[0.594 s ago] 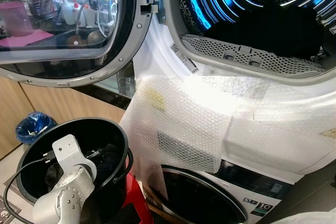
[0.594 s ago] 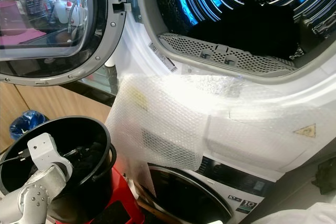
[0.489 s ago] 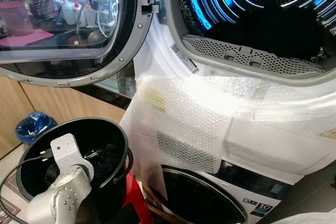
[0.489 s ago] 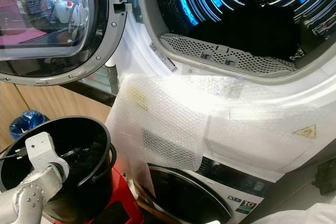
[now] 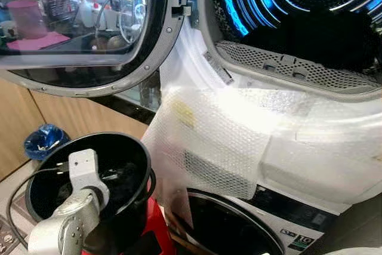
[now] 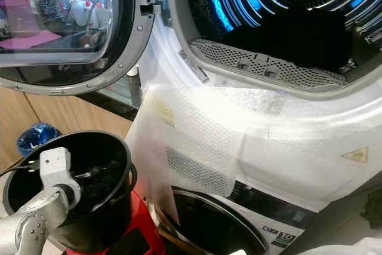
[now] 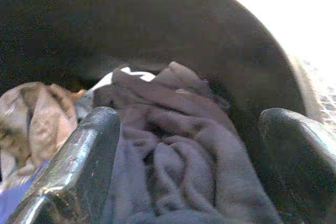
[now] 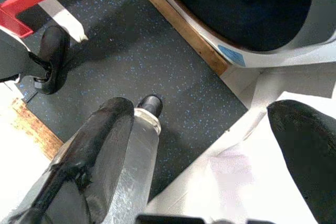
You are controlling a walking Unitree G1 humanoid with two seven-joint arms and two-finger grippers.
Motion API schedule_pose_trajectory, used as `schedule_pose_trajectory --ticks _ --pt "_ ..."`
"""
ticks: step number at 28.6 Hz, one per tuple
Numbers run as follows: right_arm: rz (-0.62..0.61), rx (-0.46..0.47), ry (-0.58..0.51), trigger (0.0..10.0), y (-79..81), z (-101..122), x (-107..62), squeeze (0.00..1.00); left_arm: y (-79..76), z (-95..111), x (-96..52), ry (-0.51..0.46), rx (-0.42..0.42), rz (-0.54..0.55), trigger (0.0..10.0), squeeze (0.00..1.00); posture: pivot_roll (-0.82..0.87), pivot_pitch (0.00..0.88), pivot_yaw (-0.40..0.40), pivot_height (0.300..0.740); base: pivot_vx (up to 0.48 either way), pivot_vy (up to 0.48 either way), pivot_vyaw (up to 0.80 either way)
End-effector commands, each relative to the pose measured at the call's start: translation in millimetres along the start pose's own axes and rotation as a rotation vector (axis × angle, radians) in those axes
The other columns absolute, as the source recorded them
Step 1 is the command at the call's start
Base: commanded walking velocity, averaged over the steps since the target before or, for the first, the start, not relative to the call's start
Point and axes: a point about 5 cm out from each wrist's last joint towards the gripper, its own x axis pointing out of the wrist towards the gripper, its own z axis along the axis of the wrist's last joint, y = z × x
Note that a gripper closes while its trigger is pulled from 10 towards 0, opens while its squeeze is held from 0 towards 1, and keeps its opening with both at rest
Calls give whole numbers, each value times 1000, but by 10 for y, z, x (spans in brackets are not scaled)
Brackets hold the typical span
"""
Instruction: Clothes washing
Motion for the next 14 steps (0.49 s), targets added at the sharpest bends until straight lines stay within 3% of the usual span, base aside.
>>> schedule_pose_trajectory --ticks 1,2,3,4,5,7,8,10,11,14 --pt "1 -9 6 10000 -17 -19 -5 0 -28 44 -57 -37 125 -89 10000 0 18 0 -52 740 0 0 0" --pt "1 -9 6 10000 -17 -19 -5 0 -28 44 -57 -37 125 -89 10000 0 18 0 -52 740 0 0 0" --pt "3 -17 8 10000 -19 -16 -5 0 7 59 -77 -59 204 -97 10000 0 18 0 -52 740 0 0 0" --pt "3 -17 8 10000 -19 -16 -5 0 7 59 -77 -59 204 -97 10000 0 18 0 -52 740 0 0 0" --pt "11 -29 5 10000 -17 -9 -5 0 140 97 -59 -91 135 41 10000 0 18 0 -52 740 0 0 0" --pt "12 -28 4 10000 -20 -7 -5 0 167 109 -54 -97 71 80 10000 0 15 0 -56 740 0 0 0" --pt "12 -35 7 10000 -25 -5 -5 0 209 94 -40 -73 -69 175 10000 0 15 0 -58 740 0 0 0" --pt "12 -37 7 10000 -27 -5 -6 0 217 83 -37 -63 -106 200 10000 0 15 0 -58 740 0 0 0" --pt "8 -43 9 10000 -33 -3 -6 0 107 66 -19 -55 -233 196 10000 0 18 0 -63 740 0 0 0" --pt "2 -49 10 10000 -41 1 -6 0 -56 81 4 -66 -306 161 10000 0 11 0 -69 740 0 0 0"
